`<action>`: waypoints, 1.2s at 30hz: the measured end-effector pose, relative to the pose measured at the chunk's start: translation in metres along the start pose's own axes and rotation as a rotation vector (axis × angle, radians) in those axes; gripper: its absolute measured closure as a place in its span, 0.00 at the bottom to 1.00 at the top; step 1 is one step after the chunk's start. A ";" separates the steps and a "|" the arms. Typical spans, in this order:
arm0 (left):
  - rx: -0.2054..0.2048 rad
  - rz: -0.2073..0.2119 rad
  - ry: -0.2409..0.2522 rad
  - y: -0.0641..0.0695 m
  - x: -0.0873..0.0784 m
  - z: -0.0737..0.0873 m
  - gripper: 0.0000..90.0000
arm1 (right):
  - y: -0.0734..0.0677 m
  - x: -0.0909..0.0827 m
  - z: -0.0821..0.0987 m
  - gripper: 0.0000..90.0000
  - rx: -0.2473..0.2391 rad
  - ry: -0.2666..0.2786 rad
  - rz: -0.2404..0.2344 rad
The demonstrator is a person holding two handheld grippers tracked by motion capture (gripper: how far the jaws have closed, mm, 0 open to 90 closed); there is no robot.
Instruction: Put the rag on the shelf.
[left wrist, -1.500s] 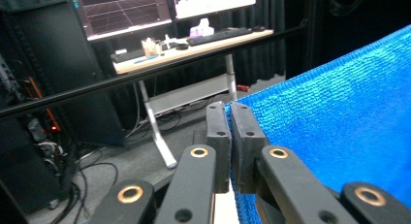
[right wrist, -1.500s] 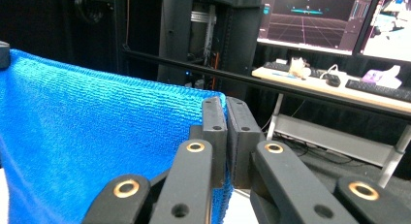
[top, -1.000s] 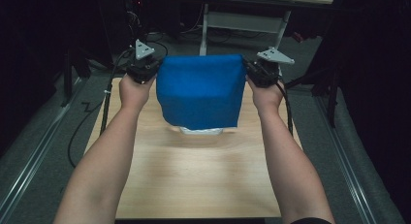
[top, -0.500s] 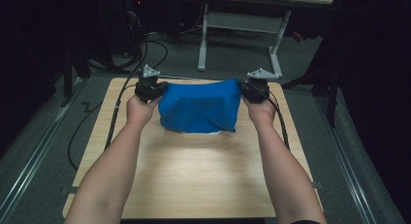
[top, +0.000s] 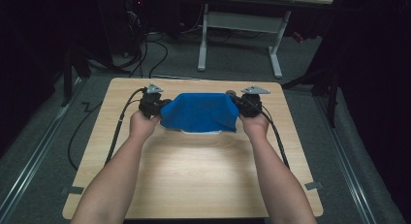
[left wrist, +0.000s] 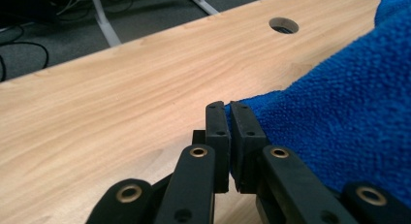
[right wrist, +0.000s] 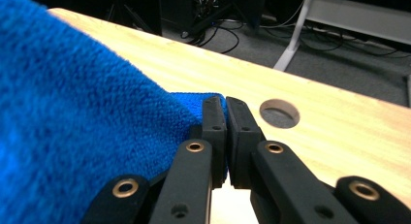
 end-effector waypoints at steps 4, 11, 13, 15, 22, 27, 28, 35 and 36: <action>-0.027 0.025 -0.009 0.001 0.005 0.006 0.97 | -0.002 0.002 0.008 0.98 0.009 -0.011 -0.010; -0.057 0.050 -0.025 0.004 0.013 0.017 0.97 | -0.003 0.004 0.022 0.98 0.014 -0.036 -0.016; -0.063 0.050 -0.026 0.004 0.014 0.019 0.96 | -0.004 0.004 0.024 0.98 0.015 -0.039 -0.018; -0.067 0.053 -0.028 0.004 0.016 0.021 0.96 | -0.005 0.004 0.027 0.98 0.012 -0.045 -0.018; -0.095 0.072 -0.046 0.005 0.023 0.033 0.95 | -0.003 0.004 0.035 0.98 0.022 -0.049 -0.013; -0.096 0.075 -0.046 0.008 0.028 0.034 0.93 | -0.003 0.003 0.042 0.98 0.027 -0.062 -0.015; -0.098 0.075 -0.043 0.008 0.029 0.034 0.92 | -0.003 0.002 0.042 0.98 0.028 -0.062 -0.017; -0.090 0.053 -0.051 0.007 0.023 0.033 0.82 | -0.001 -0.003 0.036 0.95 0.033 -0.053 -0.017; -0.090 0.053 -0.051 0.007 0.023 0.033 0.81 | -0.001 -0.003 0.036 0.95 0.033 -0.053 -0.017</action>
Point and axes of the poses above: each handheld gripper's, and its own axes: x roughly forward along the jaws, z roughly out of its underside, y roughly to its right, the point moved 8 cm from there along x, roughly forward along the jaws, and after that the axes turned 12 degrees about z, right-handed, at the moved point
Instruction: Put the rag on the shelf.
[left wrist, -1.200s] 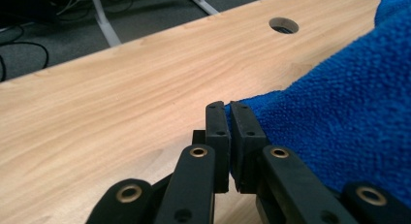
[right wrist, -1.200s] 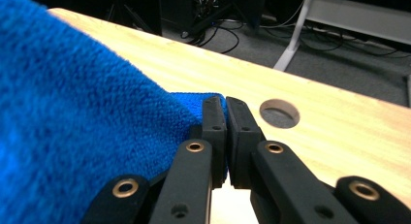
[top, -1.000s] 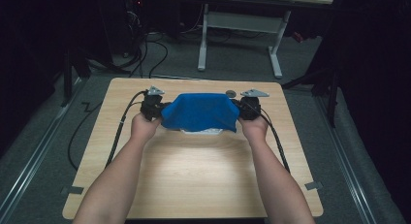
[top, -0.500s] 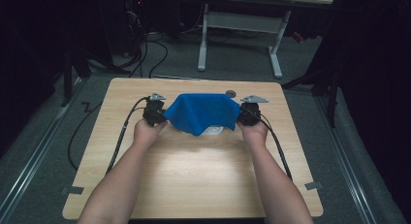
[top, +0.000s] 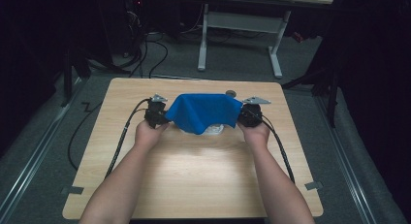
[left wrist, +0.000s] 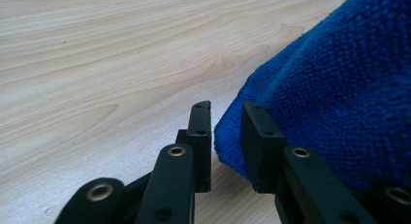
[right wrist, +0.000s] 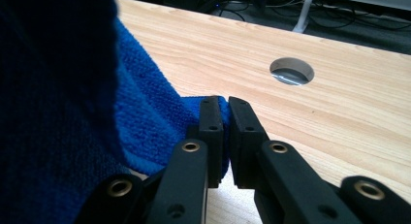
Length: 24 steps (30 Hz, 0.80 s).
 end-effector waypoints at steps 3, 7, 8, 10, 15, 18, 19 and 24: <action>0.008 -0.020 0.003 -0.001 -0.004 -0.002 0.77 | 0.002 -0.003 -0.002 0.89 0.003 0.004 0.008; 0.021 -0.049 0.019 -0.002 -0.015 -0.007 0.73 | 0.008 -0.007 -0.006 0.84 0.005 0.001 0.024; 0.021 -0.049 0.019 -0.002 -0.015 -0.007 0.72 | 0.008 -0.007 -0.006 0.84 0.005 0.001 0.024; 0.026 -0.062 0.038 -0.004 -0.021 -0.008 0.72 | 0.012 -0.012 -0.010 0.82 0.011 0.013 0.037; 0.008 -0.094 0.061 -0.012 -0.036 -0.009 0.69 | 0.023 -0.022 -0.019 0.78 0.021 0.038 0.061; 0.000 -0.110 0.078 -0.015 -0.044 -0.010 0.68 | 0.028 -0.027 -0.023 0.77 0.024 0.052 0.067; 0.001 -0.113 0.081 -0.015 -0.046 -0.010 0.68 | 0.028 -0.029 -0.024 0.77 0.022 0.054 0.068; 0.014 -0.130 0.085 -0.016 -0.055 -0.012 0.67 | 0.032 -0.035 -0.027 0.75 0.015 0.073 0.086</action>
Point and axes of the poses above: each handheld gripper's, and its own axes: x roughly forward along the jaws, z roughly out of its underside, y roughly to its right, the point moved 8 cm from there along x, roughly forward along the jaws, and after that the axes turned 12 degrees about z, right-handed, at the moved point
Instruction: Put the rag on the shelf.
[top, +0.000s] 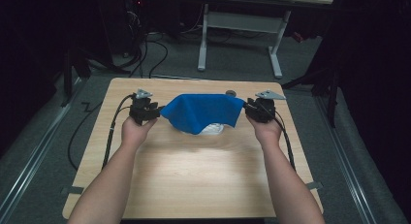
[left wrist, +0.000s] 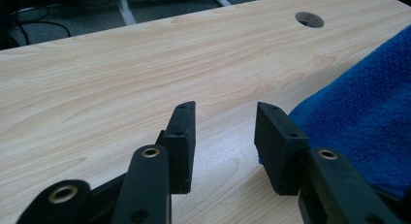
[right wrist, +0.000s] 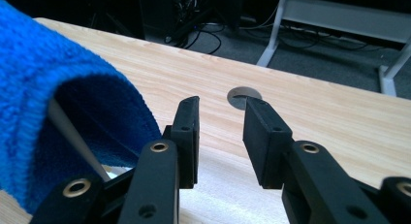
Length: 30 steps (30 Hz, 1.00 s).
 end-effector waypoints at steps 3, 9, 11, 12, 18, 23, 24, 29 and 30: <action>0.000 -0.002 0.009 -0.001 -0.004 -0.002 0.67 | 0.002 -0.001 -0.001 0.75 -0.004 0.004 0.001; 0.007 -0.006 0.009 0.000 -0.007 -0.002 0.67 | 0.002 -0.002 0.000 0.75 -0.001 -0.002 0.003; 0.007 -0.004 0.014 0.000 -0.008 0.000 0.67 | 0.002 -0.002 0.000 0.74 -0.006 -0.002 0.005; 0.009 -0.005 0.015 0.000 -0.009 0.001 0.67 | 0.001 -0.003 0.000 0.73 -0.007 -0.001 0.003; 0.021 -0.005 0.023 0.006 -0.015 0.016 0.66 | 0.003 -0.016 0.007 0.69 0.005 0.023 -0.002; 0.022 -0.015 0.037 0.015 -0.026 0.033 0.65 | 0.003 -0.032 0.021 0.63 -0.052 0.021 0.018; 0.022 -0.012 0.042 0.017 -0.029 0.037 0.65 | 0.003 -0.032 0.021 0.63 -0.052 0.021 0.018; 0.024 -0.009 0.047 0.030 -0.044 0.056 0.63 | -0.004 -0.057 0.034 0.59 -0.120 0.042 0.003; 0.032 -0.012 0.045 0.032 -0.047 0.061 0.63 | -0.004 -0.057 0.034 0.59 -0.120 0.042 0.003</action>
Point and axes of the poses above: each handheld gripper's, and its own axes: x roughly forward along the jaws, z roughly out of its underside, y roughly to its right, the point moved 8 cm from there along x, roughly forward along the jaws, and after that the axes turned 12 degrees about z, right-handed, at the moved point
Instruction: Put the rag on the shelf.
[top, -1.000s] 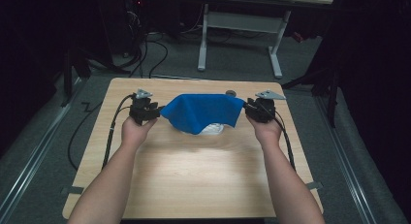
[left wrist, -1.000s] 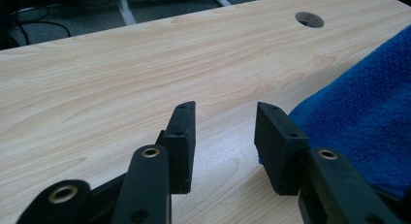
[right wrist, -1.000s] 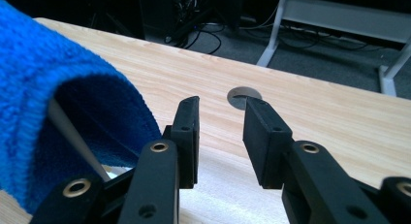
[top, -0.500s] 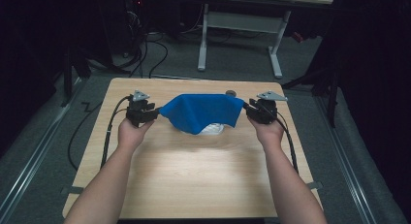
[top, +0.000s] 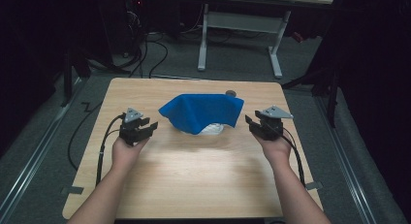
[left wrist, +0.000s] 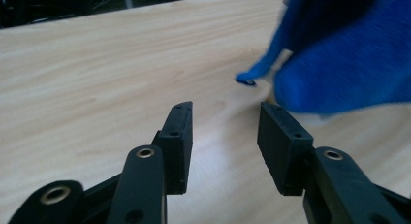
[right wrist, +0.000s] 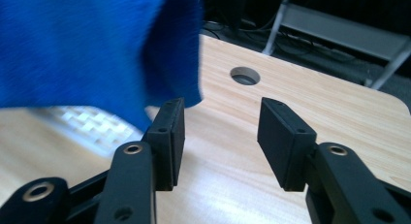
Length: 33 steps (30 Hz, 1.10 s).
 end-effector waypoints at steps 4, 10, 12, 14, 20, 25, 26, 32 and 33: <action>0.012 0.006 0.012 0.015 -0.016 0.017 0.62 | -0.008 -0.020 0.005 0.55 -0.046 0.029 -0.005; 0.021 0.031 0.024 0.045 -0.041 0.040 0.60 | -0.026 -0.052 0.019 0.50 -0.117 0.055 0.000; 0.022 0.043 0.004 0.055 -0.044 0.049 0.60 | -0.033 -0.063 0.025 0.50 -0.119 0.049 -0.001; 0.018 0.050 -0.019 0.065 -0.045 0.056 0.59 | -0.041 -0.070 0.033 0.48 -0.118 0.039 -0.007; -0.057 0.089 -0.023 0.093 -0.035 0.076 0.56 | -0.062 -0.082 0.061 0.44 -0.069 -0.011 -0.071; 0.070 0.111 -0.146 0.112 -0.017 0.090 0.56 | -0.069 -0.077 0.112 0.46 -0.001 -0.083 -0.109; 0.082 0.113 -0.168 0.113 -0.014 0.093 0.55 | -0.067 -0.075 0.113 0.48 -0.036 -0.076 -0.098; 0.063 0.118 -0.157 0.112 -0.011 0.091 0.53 | -0.061 -0.063 0.111 0.47 -0.026 -0.091 -0.082; 0.066 0.117 -0.159 0.112 -0.011 0.092 0.53 | -0.062 -0.063 0.112 0.47 -0.038 -0.092 -0.085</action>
Point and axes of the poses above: each handheld gripper's, and its own axes: x roughly forward along the jaws, z roughly out of its underside, y roughly to its right, the point moved 8 cm from there along x, roughly forward along the jaws, and after that the axes turned 12 degrees about z, right-handed, at the moved point
